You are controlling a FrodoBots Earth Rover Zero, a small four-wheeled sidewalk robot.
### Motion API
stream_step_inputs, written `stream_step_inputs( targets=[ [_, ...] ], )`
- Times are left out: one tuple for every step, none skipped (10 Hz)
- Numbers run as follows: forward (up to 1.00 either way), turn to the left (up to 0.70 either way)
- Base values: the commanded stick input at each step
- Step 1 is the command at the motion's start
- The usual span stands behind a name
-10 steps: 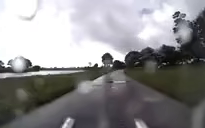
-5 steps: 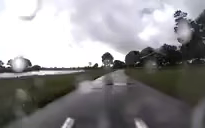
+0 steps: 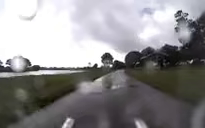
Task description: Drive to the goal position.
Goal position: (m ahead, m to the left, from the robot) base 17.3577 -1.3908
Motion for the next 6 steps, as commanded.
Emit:
stream_step_inputs(
  targets=[
    [1.0, -0.37],
    [1.0, -0.4],
    [1.0, -0.32],
    [1.0, 0.0],
    [1.0, 0.0],
    [1.0, 0.0]
  ],
)
